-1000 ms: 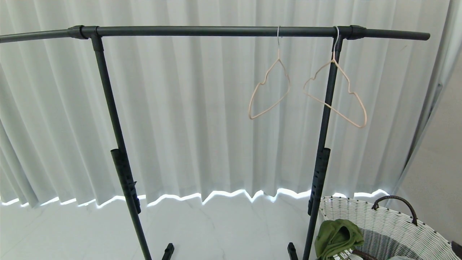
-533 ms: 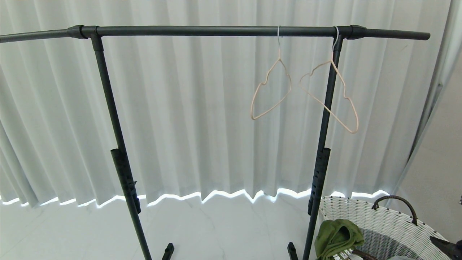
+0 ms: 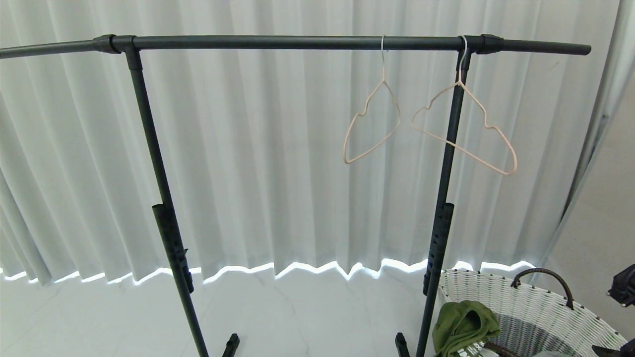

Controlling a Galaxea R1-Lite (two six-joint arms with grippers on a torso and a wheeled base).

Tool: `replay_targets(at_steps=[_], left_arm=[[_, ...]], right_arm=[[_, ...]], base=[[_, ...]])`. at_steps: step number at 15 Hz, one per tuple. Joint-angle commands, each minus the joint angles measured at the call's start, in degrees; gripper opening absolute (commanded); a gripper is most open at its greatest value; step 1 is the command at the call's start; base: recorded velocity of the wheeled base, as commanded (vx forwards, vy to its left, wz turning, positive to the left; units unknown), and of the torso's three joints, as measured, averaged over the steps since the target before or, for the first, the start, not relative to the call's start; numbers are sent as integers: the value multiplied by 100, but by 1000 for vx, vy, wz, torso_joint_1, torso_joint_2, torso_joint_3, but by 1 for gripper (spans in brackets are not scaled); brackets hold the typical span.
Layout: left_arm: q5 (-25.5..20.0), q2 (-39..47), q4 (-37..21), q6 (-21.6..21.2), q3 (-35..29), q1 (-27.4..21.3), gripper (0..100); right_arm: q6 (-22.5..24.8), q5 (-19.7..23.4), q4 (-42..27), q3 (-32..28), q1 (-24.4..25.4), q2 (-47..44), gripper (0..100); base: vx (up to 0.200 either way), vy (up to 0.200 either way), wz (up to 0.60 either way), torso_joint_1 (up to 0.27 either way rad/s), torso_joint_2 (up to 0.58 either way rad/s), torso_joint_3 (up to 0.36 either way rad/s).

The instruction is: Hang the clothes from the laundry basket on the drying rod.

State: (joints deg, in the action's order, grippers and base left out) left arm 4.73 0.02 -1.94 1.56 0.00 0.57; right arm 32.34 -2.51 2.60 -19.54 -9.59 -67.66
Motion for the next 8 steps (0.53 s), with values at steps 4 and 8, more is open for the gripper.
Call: replay_targets(at_steps=[4, 8], left_arm=[[2, -2, 0, 2, 0, 4, 100], [2, -2, 0, 2, 0, 4, 100]], right_arm=[[18, -74, 4, -23, -7, -204, 100], [18, -74, -14, 12, -7, -274, 100]], base=[[0, 0, 0, 0, 0, 0], [0, 0, 0, 0, 0, 0]])
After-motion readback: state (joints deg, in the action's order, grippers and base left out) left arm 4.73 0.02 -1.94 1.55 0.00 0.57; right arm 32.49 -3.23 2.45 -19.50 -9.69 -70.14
